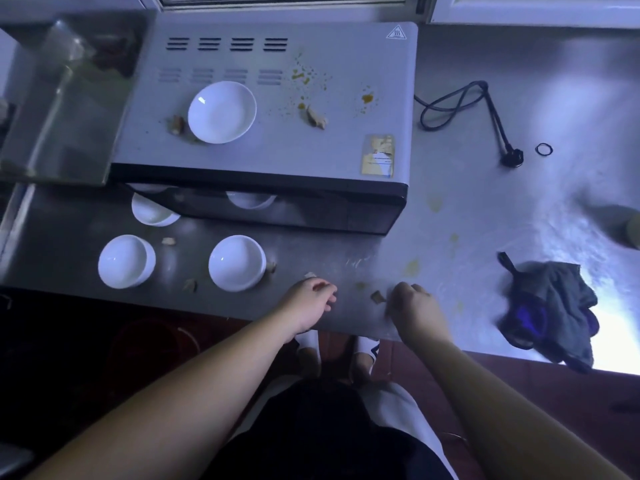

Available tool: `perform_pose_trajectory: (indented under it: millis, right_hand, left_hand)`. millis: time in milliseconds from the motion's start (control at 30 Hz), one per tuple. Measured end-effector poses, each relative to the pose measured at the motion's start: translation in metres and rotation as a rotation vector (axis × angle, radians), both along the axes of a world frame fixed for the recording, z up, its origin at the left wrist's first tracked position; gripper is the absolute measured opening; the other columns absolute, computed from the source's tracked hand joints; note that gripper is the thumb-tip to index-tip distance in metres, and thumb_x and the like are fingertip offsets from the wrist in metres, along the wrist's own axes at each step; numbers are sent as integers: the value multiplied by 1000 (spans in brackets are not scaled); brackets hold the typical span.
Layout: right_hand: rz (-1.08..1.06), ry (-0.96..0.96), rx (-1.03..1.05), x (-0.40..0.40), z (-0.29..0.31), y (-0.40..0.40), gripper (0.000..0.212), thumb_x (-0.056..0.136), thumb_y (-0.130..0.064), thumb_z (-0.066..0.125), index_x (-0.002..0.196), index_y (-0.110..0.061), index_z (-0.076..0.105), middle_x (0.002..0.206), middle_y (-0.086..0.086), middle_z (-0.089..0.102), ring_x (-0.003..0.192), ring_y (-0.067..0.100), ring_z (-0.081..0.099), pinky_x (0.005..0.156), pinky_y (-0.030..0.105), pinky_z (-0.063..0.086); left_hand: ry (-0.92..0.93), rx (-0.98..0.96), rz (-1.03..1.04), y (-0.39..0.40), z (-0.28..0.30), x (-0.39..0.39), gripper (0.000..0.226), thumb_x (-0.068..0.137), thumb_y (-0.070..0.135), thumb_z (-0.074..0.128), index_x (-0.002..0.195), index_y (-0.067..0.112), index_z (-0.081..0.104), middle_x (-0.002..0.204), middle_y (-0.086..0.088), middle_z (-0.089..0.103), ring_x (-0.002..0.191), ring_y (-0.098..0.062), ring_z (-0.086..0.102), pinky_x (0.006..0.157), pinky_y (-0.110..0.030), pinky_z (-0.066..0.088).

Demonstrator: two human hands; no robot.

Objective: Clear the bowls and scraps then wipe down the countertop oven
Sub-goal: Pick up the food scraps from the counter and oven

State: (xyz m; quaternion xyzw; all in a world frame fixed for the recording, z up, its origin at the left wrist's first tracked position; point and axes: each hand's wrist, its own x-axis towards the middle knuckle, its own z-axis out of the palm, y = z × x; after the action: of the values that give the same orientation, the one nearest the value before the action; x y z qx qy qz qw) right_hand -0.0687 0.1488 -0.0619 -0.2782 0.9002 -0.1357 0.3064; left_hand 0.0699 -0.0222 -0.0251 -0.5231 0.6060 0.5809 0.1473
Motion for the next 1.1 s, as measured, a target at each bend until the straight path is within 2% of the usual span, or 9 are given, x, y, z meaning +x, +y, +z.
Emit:
perform_pose_trajectory:
  millis: [133,200,300,367,467,667,800,933,1100]
  right_hand:
    - [-6,-101,-229,22,24,-31,7,84,-11,69,90,-12,69,87,4,65,75,25,58,64,28,37]
    - [5,-169,-326,37,39,-47,10,83,-12,69,90,-18,70,85,-5,68,75,14,59,62,15,37]
    - [34,-209,-377,58,50,-65,11,83,-16,69,92,-23,70,85,-11,69,78,8,59,65,11,36]
    - [49,-235,-408,68,52,-72,12,84,-15,69,94,-21,71,88,-10,69,83,9,59,67,7,37]
    - [117,-146,-428,80,53,-76,10,82,-15,68,92,-18,70,85,-6,68,87,16,53,68,18,34]
    - [255,30,-434,86,46,-73,19,84,-19,67,95,-28,80,98,-6,67,91,19,46,77,19,32]
    - [201,-30,-423,73,45,-68,17,90,-20,68,104,-24,79,105,-1,66,98,23,52,84,28,41]
    - [65,34,-213,43,27,-54,24,87,-8,65,109,-8,75,108,16,67,102,38,59,86,39,48]
    - [-5,86,-28,18,6,-26,28,92,-14,66,119,-9,71,116,18,63,109,40,55,88,37,43]
  left_hand:
    - [10,108,119,-2,2,7,27,105,31,47,105,17,70,95,1,75,76,-13,65,63,-24,46]
    - [32,162,223,-2,4,9,32,106,33,46,98,16,71,92,-2,76,76,-17,67,63,-25,48]
    - [70,311,452,-5,9,11,41,106,37,44,86,13,70,79,-7,73,65,-22,66,63,-30,51]
    - [96,418,564,-7,12,13,41,105,42,43,97,11,68,86,-13,70,67,-25,67,63,-33,54]
    - [115,508,656,-9,17,17,37,105,46,39,111,18,62,98,-17,63,65,-25,65,51,-29,53]
    - [140,525,649,-8,23,22,28,105,36,44,88,19,57,70,-5,50,47,-16,52,41,-21,43]
    - [132,525,639,-10,19,30,37,103,35,49,84,7,64,64,-9,60,55,-21,58,52,-28,52]
    - [79,488,618,-19,12,44,50,108,40,39,82,6,65,74,-11,68,66,-22,62,59,-26,55]
    - [32,432,625,-30,4,65,50,109,39,38,82,6,63,79,-12,68,72,-22,63,66,-27,56]
